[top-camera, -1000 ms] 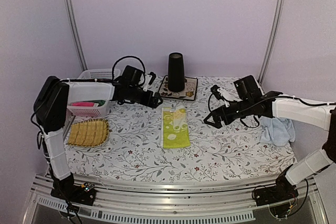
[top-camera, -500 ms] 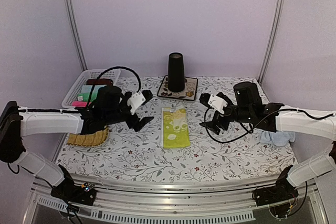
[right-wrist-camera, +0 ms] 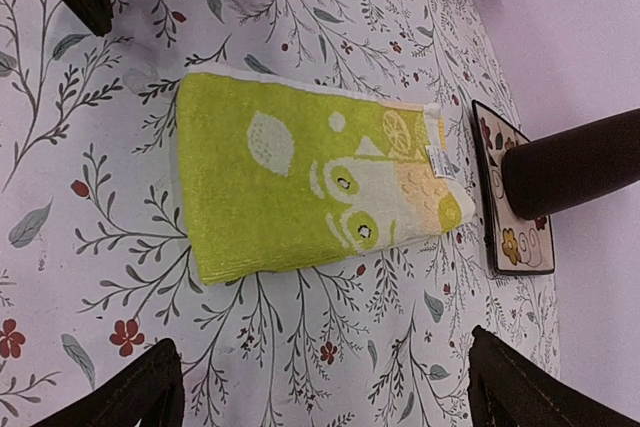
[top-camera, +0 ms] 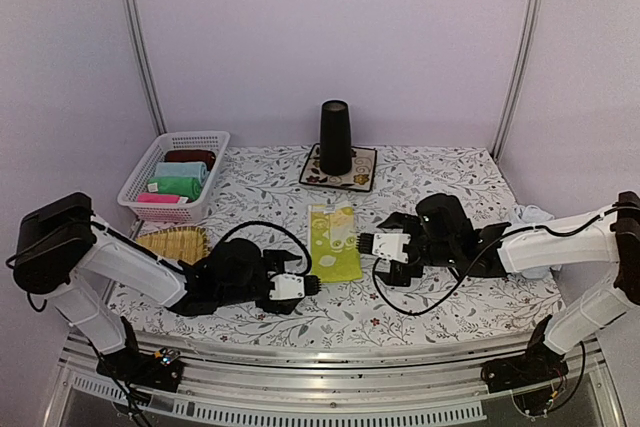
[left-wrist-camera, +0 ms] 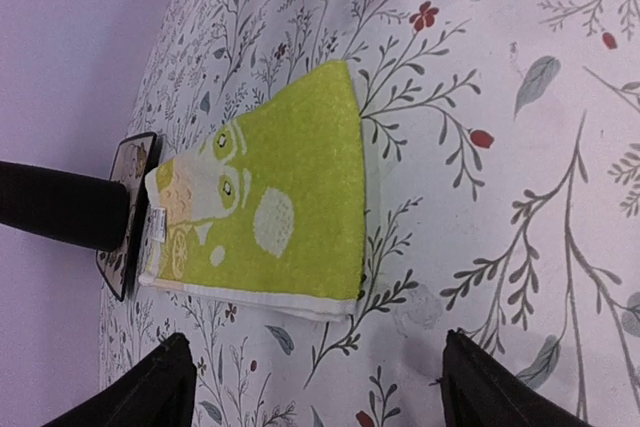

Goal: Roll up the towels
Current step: Roll the towel at the center of the board.

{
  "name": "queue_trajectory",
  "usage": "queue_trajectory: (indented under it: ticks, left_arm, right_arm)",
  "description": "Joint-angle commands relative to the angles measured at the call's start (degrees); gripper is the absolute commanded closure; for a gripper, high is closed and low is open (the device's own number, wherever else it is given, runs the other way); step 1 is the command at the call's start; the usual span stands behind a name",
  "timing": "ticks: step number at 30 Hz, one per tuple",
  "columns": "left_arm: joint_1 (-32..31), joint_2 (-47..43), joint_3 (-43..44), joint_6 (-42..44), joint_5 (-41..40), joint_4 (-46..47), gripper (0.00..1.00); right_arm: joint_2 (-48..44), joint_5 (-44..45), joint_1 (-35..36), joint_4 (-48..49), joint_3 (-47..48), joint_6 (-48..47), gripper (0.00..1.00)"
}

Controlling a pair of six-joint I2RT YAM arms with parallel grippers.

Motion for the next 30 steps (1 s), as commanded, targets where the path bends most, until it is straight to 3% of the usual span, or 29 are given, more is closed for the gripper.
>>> queue_trajectory:
  ticks: [1,4,12,20,26,30]
  left_arm:
    - [-1.66,5.4,2.67,4.62,-1.9,3.89,0.19]
    - [-1.85,8.98,6.26,5.05,-3.65,1.76,0.3]
    - [-2.87,15.58,11.57,9.7,-5.32,-0.9,0.45]
    - [-4.09,17.46,13.71,9.73,-4.46,-7.12,0.53]
    - [-4.24,19.47,16.52,7.76,-5.71,-10.65,0.66]
    - [-4.12,20.39,17.16,7.4,-7.03,-10.87,0.66]
  right_arm:
    - [-1.77,3.9,0.24,2.7,-0.76,2.02,0.01]
    - [-3.4,4.87,0.25,1.69,-1.07,3.19,0.01]
    - [-7.1,7.94,0.23,1.36,-2.87,5.3,0.01]
    - [-10.18,8.74,0.3,1.46,-3.61,5.46,0.01]
    - [-11.53,7.83,0.28,0.59,-4.27,6.36,0.01]
    - [-12.5,6.83,0.25,-0.16,-4.48,6.35,0.01]
